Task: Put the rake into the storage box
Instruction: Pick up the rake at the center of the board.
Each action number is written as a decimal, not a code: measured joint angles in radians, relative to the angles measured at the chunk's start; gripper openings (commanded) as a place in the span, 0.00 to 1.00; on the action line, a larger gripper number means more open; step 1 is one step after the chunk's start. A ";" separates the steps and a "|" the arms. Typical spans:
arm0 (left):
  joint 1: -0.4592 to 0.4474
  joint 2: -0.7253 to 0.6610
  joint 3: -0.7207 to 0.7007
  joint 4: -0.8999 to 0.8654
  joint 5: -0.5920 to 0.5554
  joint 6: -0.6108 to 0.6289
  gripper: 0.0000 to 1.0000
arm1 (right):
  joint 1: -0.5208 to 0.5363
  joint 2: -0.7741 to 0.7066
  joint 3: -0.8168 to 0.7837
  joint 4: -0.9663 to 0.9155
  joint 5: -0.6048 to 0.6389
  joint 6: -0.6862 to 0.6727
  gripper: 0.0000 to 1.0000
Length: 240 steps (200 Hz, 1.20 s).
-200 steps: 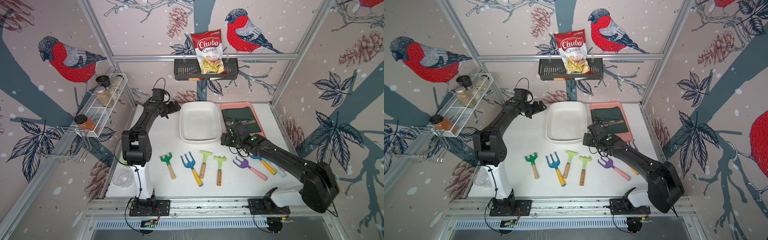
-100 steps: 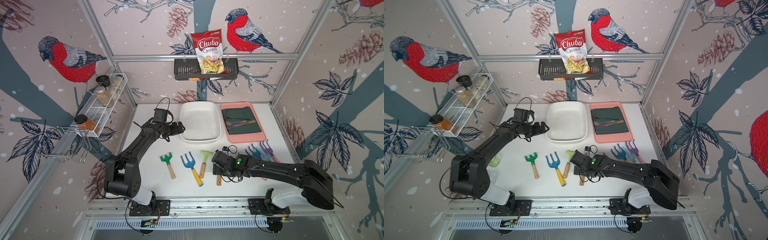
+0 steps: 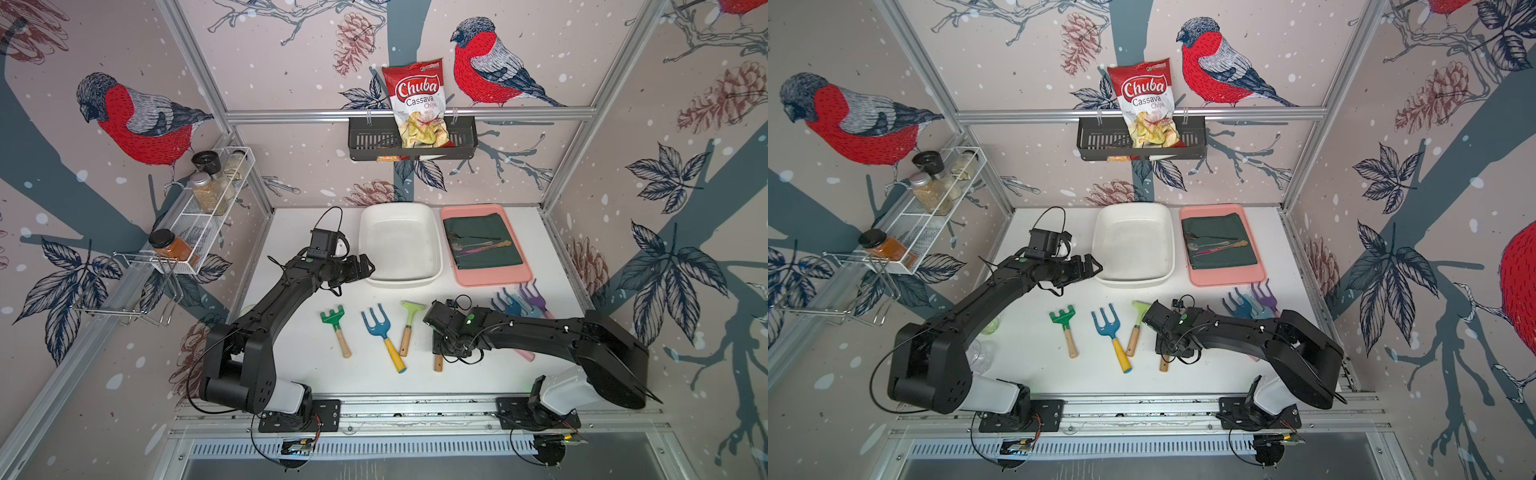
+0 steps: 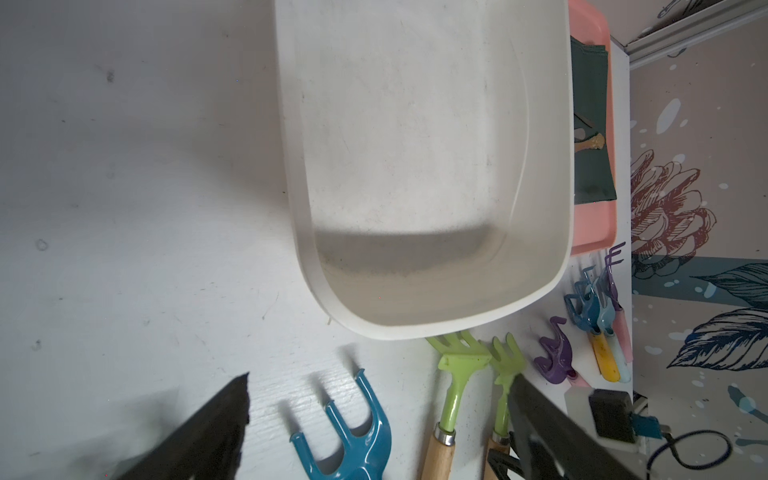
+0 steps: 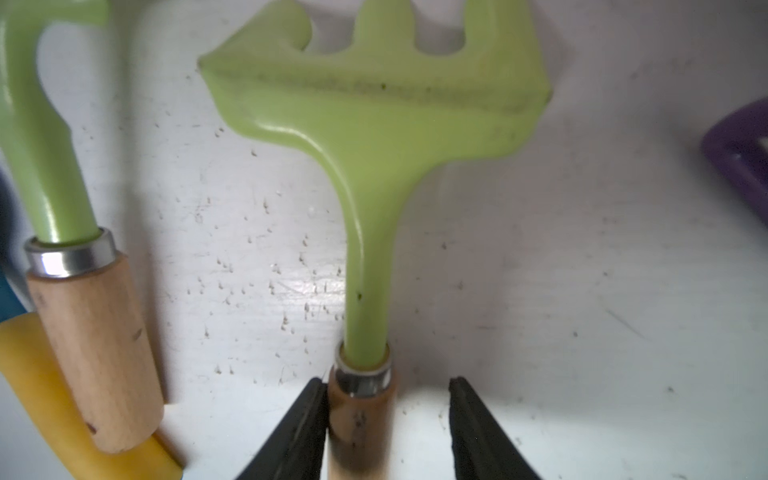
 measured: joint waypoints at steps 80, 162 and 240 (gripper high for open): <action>-0.076 -0.094 -0.074 0.036 -0.010 -0.072 0.96 | -0.006 0.001 -0.019 0.020 -0.013 -0.084 0.23; -0.253 -0.179 -0.115 0.109 -0.031 -0.177 0.89 | -0.026 -0.270 -0.053 -0.046 0.009 -0.143 0.20; -0.432 -0.163 -0.101 0.278 -0.063 -0.308 0.78 | -0.264 -0.362 0.084 -0.033 -0.073 -0.408 0.20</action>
